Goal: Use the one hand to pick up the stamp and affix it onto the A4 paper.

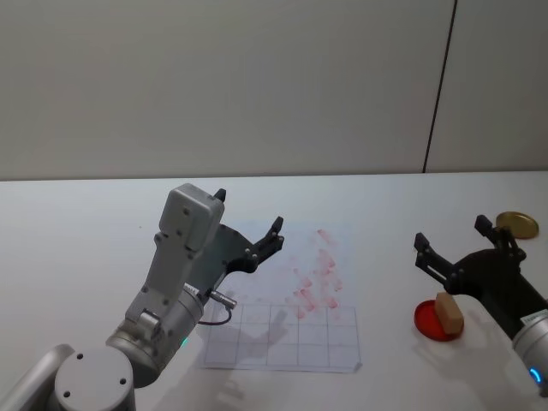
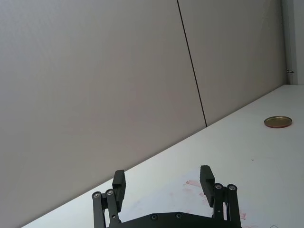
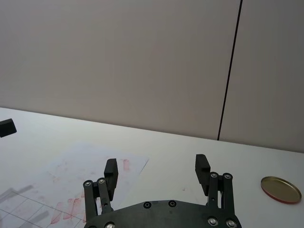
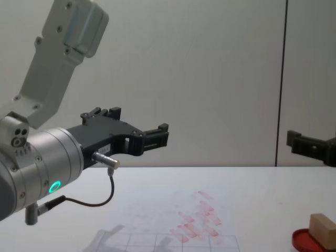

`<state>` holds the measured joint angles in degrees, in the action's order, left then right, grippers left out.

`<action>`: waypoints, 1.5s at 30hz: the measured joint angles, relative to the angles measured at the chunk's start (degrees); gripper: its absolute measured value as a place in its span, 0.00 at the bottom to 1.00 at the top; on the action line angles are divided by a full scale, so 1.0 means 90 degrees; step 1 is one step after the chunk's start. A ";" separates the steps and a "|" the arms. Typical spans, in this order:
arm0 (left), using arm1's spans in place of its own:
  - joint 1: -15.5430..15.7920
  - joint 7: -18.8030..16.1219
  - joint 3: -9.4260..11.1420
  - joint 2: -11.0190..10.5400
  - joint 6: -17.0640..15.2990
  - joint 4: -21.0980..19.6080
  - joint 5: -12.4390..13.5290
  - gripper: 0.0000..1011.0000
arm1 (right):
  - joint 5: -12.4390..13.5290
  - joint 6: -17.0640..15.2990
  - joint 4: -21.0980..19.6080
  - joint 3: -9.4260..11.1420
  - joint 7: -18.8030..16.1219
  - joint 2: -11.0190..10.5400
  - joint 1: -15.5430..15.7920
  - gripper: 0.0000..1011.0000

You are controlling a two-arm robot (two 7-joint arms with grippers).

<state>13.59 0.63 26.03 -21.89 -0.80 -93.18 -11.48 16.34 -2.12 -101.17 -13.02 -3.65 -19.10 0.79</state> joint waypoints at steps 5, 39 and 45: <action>0.0000 0.0000 0.0000 0.0000 0.0000 0.0000 0.0000 0.98 | -0.0077 -0.0188 0.0030 -0.0055 0.0154 0.0109 -0.0035 0.99; 0.0000 0.0000 0.0000 0.0000 0.0000 0.0000 0.0000 0.98 | -0.0120 -0.2656 0.0325 -0.0280 0.1571 0.0978 -0.0423 0.99; 0.0000 0.0000 0.0000 0.0000 0.0000 0.0000 0.0000 0.98 | -0.0107 -0.2886 0.0208 -0.0281 0.1693 0.1013 -0.0357 0.99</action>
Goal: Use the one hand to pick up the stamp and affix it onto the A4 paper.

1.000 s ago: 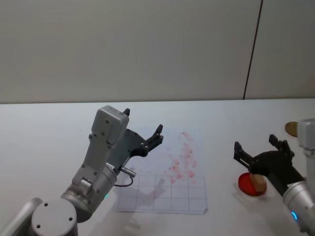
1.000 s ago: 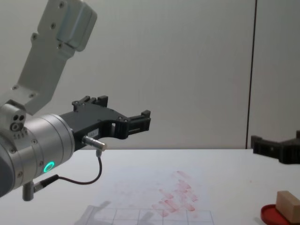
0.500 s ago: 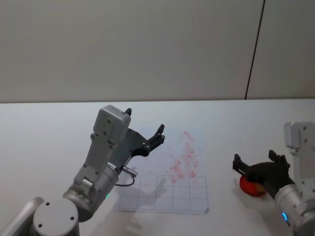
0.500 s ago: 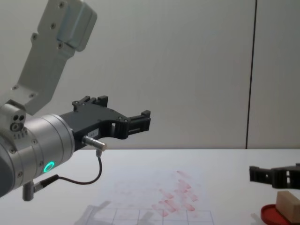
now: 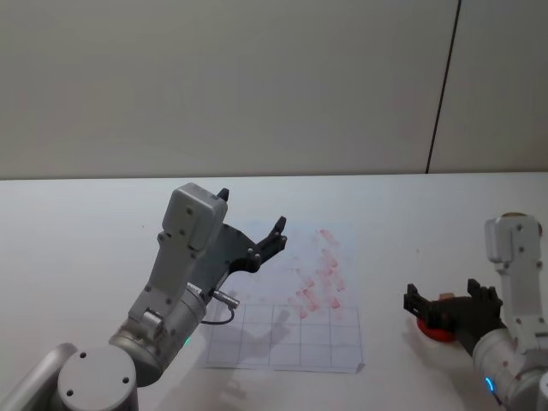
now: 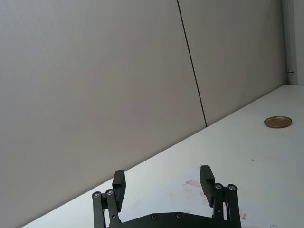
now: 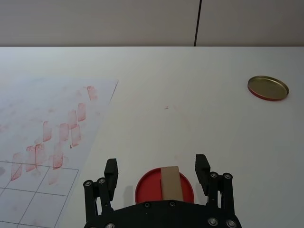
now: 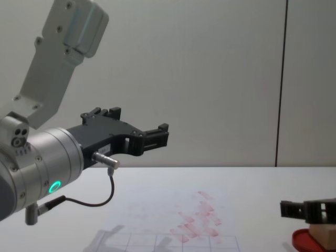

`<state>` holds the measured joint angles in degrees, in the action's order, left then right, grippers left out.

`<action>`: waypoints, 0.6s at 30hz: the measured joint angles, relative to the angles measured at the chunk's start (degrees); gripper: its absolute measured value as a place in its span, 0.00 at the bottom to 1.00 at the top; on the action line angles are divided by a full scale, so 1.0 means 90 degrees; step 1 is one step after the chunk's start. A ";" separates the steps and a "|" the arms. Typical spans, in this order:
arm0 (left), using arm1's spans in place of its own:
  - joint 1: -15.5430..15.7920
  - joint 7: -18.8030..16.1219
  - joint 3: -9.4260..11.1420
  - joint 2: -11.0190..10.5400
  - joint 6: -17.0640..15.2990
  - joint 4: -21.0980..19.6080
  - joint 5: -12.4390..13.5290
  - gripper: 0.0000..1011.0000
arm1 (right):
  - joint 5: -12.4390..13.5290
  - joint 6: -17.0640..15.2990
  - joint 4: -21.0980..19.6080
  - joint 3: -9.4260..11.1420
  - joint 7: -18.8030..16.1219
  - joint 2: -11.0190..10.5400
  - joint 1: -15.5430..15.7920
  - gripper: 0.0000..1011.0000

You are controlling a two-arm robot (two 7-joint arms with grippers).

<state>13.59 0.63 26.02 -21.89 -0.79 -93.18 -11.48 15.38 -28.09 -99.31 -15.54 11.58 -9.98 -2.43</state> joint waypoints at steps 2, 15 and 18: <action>0.0000 0.0000 0.0000 0.0000 0.0000 0.0000 0.0000 0.98 | 0.0006 -0.0069 -0.0042 0.0006 0.0036 0.0004 0.0030 0.99; 0.0000 0.0000 0.0000 0.0000 0.0000 0.0000 0.0000 0.98 | 0.0048 -0.0389 -0.0124 0.0080 0.0205 0.0020 0.0149 0.68; 0.0000 0.0000 0.0000 0.0000 0.0000 0.0000 0.0000 0.98 | 0.0053 -0.0425 -0.0114 0.0102 0.0218 0.0020 0.0167 0.56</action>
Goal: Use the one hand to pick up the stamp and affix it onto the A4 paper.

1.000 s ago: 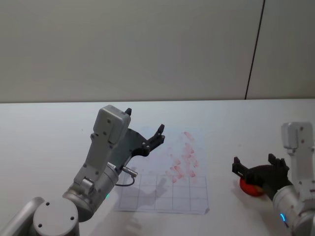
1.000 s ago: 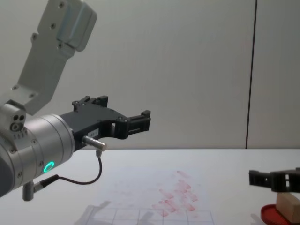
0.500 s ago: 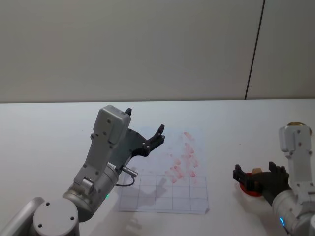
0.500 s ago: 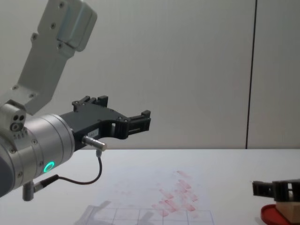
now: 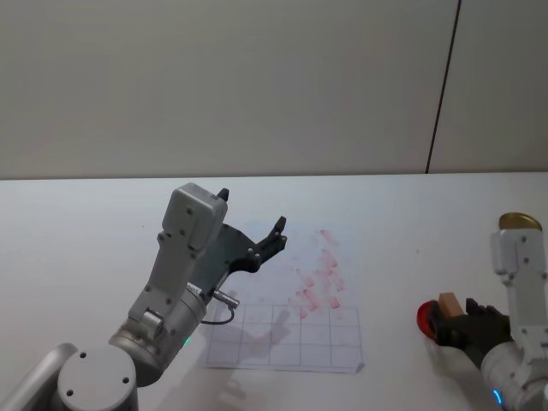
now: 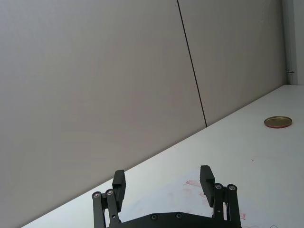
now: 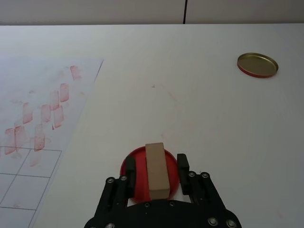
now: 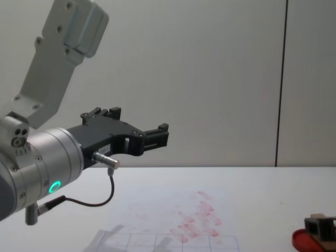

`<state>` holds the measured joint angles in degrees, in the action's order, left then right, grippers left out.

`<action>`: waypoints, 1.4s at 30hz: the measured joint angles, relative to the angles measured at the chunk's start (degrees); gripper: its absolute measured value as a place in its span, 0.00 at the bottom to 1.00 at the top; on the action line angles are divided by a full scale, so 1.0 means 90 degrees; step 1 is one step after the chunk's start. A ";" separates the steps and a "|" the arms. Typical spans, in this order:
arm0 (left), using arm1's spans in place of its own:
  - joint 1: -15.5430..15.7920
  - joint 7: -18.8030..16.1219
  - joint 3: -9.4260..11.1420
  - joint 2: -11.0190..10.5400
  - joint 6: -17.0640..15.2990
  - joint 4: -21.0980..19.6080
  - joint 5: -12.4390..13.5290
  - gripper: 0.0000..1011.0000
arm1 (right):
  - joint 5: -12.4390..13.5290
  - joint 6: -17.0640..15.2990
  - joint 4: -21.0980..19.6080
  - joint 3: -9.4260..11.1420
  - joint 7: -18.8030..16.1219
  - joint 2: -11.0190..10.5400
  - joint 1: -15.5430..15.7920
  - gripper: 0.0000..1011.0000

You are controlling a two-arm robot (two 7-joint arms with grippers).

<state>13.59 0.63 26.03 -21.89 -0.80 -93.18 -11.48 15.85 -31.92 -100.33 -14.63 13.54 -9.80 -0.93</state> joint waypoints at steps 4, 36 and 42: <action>0.0000 0.0000 0.0000 0.0000 0.0000 0.0000 0.0000 0.98 | 0.0003 -0.0026 0.0023 0.0030 0.0005 0.0001 0.0023 0.44; 0.0000 0.0000 0.0000 -0.0001 0.0000 0.0000 0.0000 0.98 | -0.0218 0.0403 -0.0217 0.0126 -0.0426 0.0037 0.0062 0.22; 0.0000 0.0000 0.0000 0.0000 0.0000 0.0000 0.0000 0.98 | -0.0392 0.0553 -0.0265 0.0069 -0.0779 0.0091 -0.0067 0.22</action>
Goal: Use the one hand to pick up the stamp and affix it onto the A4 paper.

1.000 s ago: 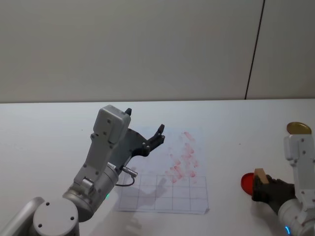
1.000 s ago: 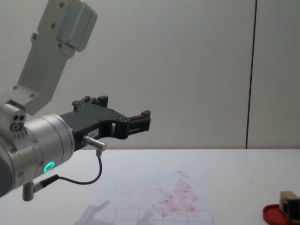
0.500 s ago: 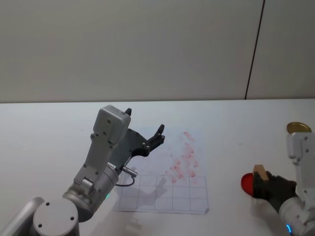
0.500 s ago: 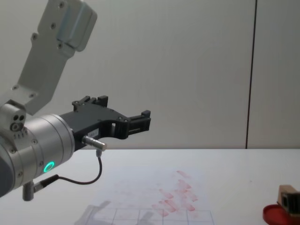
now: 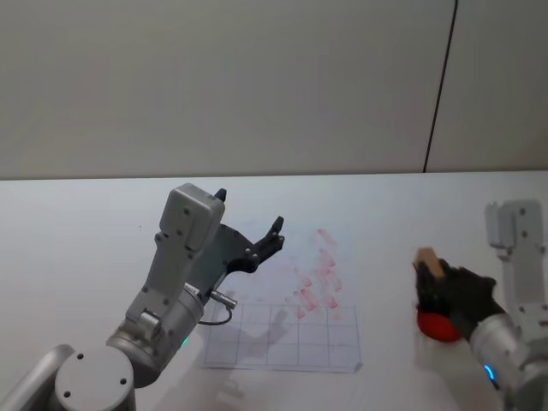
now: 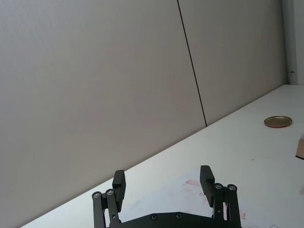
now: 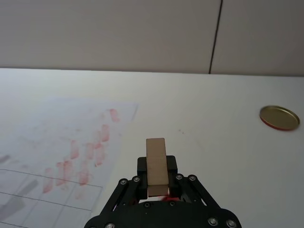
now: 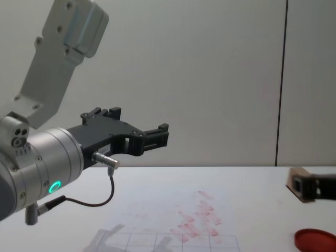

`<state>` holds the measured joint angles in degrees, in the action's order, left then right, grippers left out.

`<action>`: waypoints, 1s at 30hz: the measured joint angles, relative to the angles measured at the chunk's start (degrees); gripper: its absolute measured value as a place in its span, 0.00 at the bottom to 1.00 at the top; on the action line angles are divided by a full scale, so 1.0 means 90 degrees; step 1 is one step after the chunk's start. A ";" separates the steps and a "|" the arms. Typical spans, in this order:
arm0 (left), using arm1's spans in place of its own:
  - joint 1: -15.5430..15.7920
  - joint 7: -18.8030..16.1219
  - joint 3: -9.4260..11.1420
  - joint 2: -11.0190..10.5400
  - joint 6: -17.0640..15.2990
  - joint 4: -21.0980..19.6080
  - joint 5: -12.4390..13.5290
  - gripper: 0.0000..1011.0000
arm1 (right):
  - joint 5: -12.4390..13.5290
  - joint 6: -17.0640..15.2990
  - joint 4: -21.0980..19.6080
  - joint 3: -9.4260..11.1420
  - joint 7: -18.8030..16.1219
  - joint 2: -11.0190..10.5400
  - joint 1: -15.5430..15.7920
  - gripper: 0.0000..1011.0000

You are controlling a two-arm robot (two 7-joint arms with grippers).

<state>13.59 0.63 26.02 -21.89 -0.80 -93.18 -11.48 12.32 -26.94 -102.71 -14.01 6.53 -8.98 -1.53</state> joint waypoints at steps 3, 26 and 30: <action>0.0000 0.0000 0.0000 0.0000 0.0000 0.0000 0.0000 0.98 | -0.0092 0.0025 0.0032 -0.0047 -0.0210 0.0052 -0.0096 0.22; 0.0000 0.0000 0.0000 0.0000 0.0000 0.0000 0.0000 0.98 | -0.0699 -0.0747 0.1242 -0.0554 -0.1695 0.0738 -0.1056 0.22; 0.0000 0.0000 0.0000 0.0000 0.0000 0.0000 0.0000 0.98 | -0.0819 -0.0957 0.1365 -0.0619 -0.1821 0.0807 -0.1158 0.22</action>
<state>13.59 0.63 26.02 -21.89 -0.79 -93.18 -11.48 4.95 -35.56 -90.43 -19.57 -9.86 -1.72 -11.95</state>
